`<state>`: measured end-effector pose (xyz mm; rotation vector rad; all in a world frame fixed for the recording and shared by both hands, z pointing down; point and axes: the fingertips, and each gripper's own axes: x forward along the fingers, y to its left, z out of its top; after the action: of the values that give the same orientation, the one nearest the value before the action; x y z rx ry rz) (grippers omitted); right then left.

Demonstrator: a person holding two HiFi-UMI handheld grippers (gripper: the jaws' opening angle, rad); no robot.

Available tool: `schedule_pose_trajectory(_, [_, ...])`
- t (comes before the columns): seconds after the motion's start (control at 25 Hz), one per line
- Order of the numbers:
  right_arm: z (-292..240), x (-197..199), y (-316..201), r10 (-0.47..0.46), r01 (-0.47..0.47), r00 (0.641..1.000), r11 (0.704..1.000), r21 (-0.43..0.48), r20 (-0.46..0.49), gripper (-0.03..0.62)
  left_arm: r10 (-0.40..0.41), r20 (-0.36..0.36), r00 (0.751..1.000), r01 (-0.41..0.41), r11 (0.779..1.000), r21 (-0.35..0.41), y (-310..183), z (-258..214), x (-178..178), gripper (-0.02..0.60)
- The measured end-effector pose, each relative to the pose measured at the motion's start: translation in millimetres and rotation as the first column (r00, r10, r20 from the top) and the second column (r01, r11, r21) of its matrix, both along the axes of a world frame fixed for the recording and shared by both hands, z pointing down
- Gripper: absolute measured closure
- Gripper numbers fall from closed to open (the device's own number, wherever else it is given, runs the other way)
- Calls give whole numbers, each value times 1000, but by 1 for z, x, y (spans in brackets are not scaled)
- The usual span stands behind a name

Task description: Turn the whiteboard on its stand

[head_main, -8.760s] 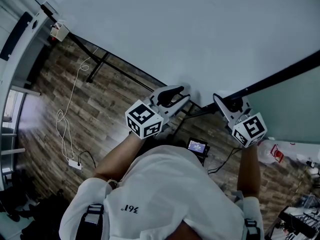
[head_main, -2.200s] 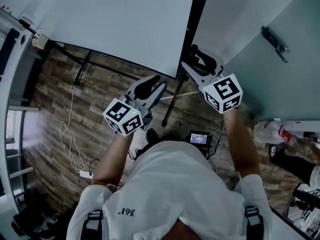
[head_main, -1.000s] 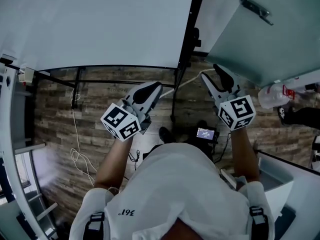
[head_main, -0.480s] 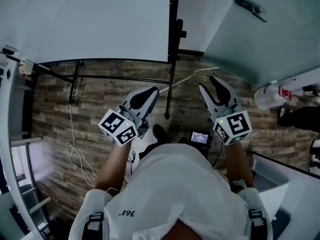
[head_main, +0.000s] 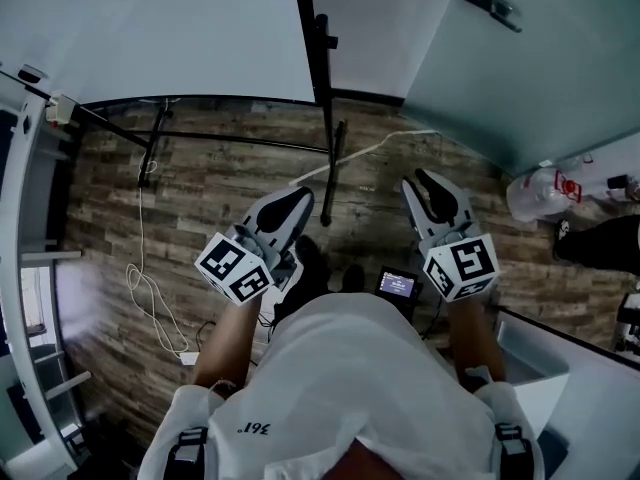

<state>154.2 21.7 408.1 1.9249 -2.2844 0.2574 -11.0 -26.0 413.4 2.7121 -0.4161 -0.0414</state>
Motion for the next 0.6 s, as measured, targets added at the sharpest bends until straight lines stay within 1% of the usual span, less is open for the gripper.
schedule_pose_trajectory(0.16, [5, -2, 22, -9, 9, 1000, 1000, -7, 11, 497, -22, 8, 1000, 22, 1000, 1, 26, 1, -6, 563])
schedule_pose_trajectory(0.32, [3, -12, 36, -12, 12, 1000, 1000, 1, 15, 510, -22, 8, 1000, 22, 1000, 8, 39, 0, -16, 563])
schedule_pose_trajectory(0.48, [1, -24, 44, -2, 2, 1000, 1000, 4, 18, 515, -1, 7, 1000, 1, 1000, 15, 41, -1, -24, 563])
schedule_pose_trajectory(0.6, [1, -32, 46, 25, -25, 1000, 1000, 0, 15, 517, 31, 9, 999, -32, 999, 20, 41, -2, -33, 563])
